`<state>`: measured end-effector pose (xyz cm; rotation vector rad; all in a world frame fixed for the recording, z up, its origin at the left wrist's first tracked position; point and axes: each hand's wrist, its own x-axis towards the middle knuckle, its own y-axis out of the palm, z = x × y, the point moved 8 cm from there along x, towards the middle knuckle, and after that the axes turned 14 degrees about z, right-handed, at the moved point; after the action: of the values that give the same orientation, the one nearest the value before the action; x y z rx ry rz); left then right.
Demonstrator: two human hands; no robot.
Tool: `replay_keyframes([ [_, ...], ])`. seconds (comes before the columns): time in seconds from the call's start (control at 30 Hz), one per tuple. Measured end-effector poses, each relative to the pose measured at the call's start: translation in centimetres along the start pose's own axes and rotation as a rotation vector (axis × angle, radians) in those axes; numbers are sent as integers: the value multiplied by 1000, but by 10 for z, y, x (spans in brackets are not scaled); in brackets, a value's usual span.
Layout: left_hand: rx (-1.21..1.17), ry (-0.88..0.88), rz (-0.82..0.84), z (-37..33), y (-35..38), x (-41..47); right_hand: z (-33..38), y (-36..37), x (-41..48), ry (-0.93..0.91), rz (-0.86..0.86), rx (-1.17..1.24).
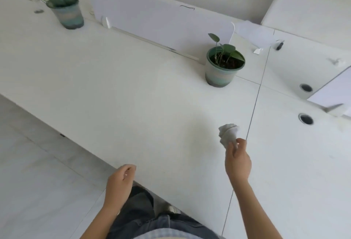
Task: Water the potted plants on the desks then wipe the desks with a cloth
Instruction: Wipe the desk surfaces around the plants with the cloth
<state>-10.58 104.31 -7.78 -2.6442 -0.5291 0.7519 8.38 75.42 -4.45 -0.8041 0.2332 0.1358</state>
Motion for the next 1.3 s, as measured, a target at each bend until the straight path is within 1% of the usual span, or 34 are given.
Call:
replay_keyframes([
  [0.03,35,7,5,-6,1,12,-9,-6,17,18,-31,-93],
  [0.07,84,26,19,-15,3,25,-17,-6,34,37,-23,-177],
  [0.13,198,94,52,-32,8,56,-34,9,60,100,62,-365],
  [0.2,347,161,60,-50,12,92,-43,26,74,151,108,-484],
  [0.33,687,156,59,-82,18,177,-39,50,93,305,179,-463],
  [0.4,772,180,61,-89,24,215,-25,48,115,344,165,-441],
  [0.5,854,101,100,-77,30,248,4,52,159,352,176,-407],
  [0.57,900,84,115,-72,34,251,34,69,187,304,218,-443],
  [0.6,910,95,114,-71,35,252,53,84,198,251,255,-468],
  [0.7,911,117,63,-68,34,256,116,143,217,-1,391,-551],
  [0.77,902,133,27,-69,34,257,144,171,225,-120,456,-599],
  [0.8,902,142,12,-69,34,257,153,177,231,-153,449,-613],
  [0.87,915,153,-13,-68,34,256,158,175,247,-168,382,-602],
  [0.9,920,157,-21,-67,34,256,160,169,253,-182,314,-593],
  [0.93,923,160,-28,-67,34,256,164,162,258,-214,211,-576],
  [1.0,937,171,-51,-67,34,256,165,149,256,-239,49,-479],
  [1.03,941,177,-63,-68,34,255,163,143,253,-218,28,-414],
  [1.1,941,181,-78,-68,34,255,156,134,243,-125,86,-299],
  [1.13,940,182,-85,-69,33,254,150,127,235,-95,65,-283],
  [1.2,937,187,-100,-70,32,254,134,111,214,-75,-45,-347],
  [1.27,930,197,-116,-71,31,254,106,96,189,-2,-163,-468],
  [1.3,926,202,-123,-72,31,253,94,89,176,47,-188,-496],
])
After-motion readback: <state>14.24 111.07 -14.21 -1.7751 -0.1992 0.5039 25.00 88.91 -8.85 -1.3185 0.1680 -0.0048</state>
